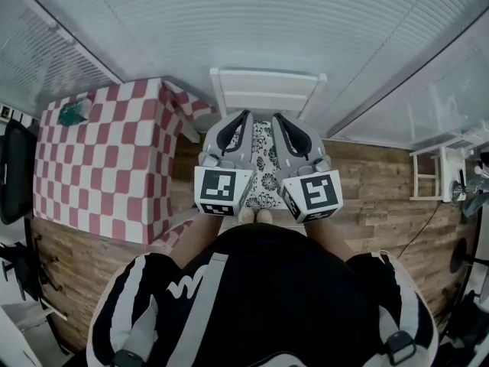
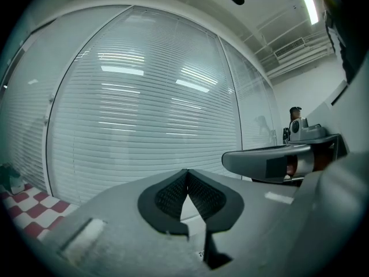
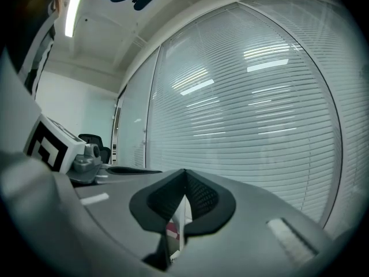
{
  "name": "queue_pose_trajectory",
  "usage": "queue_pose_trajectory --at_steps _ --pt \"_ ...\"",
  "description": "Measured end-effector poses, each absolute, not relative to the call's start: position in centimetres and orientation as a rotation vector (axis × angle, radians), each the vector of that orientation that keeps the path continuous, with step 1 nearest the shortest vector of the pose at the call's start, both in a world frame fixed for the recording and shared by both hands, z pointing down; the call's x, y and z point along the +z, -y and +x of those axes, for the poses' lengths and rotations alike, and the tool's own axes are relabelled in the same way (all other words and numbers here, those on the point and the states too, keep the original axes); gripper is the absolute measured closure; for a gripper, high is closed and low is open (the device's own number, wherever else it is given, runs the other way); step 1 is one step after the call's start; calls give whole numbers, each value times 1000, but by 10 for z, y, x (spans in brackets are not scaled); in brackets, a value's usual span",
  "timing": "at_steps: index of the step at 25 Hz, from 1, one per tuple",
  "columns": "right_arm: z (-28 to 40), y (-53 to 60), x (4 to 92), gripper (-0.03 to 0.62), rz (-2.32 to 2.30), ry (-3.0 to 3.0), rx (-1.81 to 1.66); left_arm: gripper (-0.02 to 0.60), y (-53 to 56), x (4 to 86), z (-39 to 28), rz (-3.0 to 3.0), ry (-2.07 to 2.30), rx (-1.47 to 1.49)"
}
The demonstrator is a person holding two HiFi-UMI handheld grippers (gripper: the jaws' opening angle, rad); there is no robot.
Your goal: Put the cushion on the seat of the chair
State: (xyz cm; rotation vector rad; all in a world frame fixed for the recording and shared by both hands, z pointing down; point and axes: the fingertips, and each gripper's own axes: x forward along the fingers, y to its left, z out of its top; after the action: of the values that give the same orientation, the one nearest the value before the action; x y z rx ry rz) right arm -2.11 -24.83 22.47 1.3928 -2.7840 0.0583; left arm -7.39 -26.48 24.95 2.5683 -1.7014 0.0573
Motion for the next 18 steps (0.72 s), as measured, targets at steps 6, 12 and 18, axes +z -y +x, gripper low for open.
queue_pose_trajectory --at_steps 6,12,18 --pt "-17 253 235 595 1424 2752 73 578 269 249 -79 2546 1728 65" --pt "-12 255 234 595 1465 2750 71 578 267 254 -87 2529 1753 67" --pt "-3 258 237 595 1489 2732 81 578 269 251 -96 2524 1795 64"
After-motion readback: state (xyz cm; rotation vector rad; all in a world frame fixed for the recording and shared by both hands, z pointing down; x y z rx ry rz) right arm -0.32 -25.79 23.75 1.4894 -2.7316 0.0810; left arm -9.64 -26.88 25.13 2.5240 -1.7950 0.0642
